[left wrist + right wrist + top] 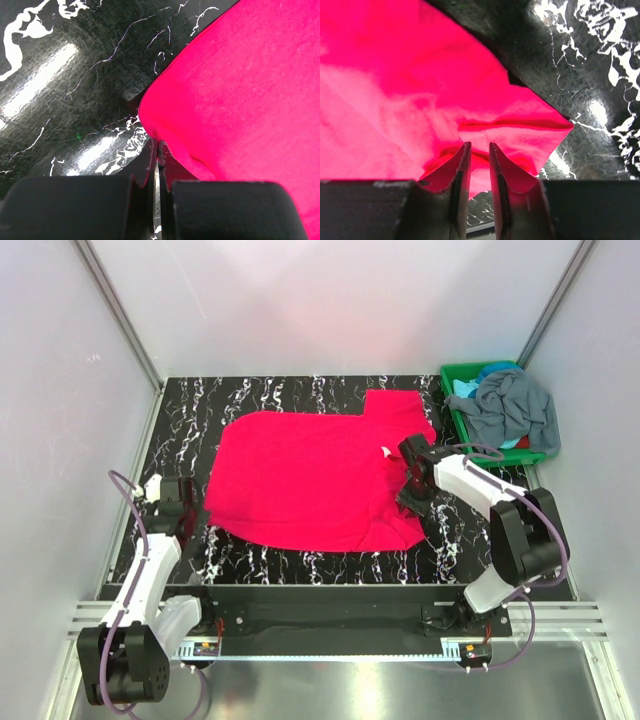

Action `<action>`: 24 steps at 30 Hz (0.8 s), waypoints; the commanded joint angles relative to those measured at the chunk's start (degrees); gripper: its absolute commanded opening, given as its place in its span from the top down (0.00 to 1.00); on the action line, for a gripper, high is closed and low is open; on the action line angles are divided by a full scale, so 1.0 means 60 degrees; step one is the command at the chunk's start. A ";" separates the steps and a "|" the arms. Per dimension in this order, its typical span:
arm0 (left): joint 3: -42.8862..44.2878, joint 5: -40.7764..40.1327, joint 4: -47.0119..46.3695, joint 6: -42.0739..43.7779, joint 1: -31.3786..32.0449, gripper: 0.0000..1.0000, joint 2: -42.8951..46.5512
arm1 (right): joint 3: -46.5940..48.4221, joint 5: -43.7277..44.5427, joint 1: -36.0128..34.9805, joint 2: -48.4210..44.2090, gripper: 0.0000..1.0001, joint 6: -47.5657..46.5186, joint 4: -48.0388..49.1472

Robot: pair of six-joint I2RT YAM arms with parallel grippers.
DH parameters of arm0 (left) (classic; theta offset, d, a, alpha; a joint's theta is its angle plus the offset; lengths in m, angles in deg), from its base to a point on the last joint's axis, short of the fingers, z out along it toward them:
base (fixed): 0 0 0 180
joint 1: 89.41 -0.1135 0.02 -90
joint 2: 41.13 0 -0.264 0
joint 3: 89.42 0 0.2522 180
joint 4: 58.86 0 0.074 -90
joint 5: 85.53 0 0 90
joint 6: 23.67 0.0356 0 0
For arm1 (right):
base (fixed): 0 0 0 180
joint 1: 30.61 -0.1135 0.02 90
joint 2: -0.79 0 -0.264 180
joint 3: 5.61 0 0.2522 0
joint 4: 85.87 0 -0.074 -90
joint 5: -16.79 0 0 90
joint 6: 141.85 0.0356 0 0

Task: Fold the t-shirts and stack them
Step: Flatten the tshirt out

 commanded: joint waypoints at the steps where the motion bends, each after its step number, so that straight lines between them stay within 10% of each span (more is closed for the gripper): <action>1: -0.0110 0.0199 -0.0434 0.0071 -0.0048 1.00 0.0132 | 0.0504 -0.0150 -0.0046 0.0363 0.71 0.0828 -0.0647; 24: -0.0271 0.0331 -0.0669 0.0159 -0.0048 1.00 0.0468 | 0.1309 -0.0180 -0.0295 0.1681 0.66 0.1621 -0.0851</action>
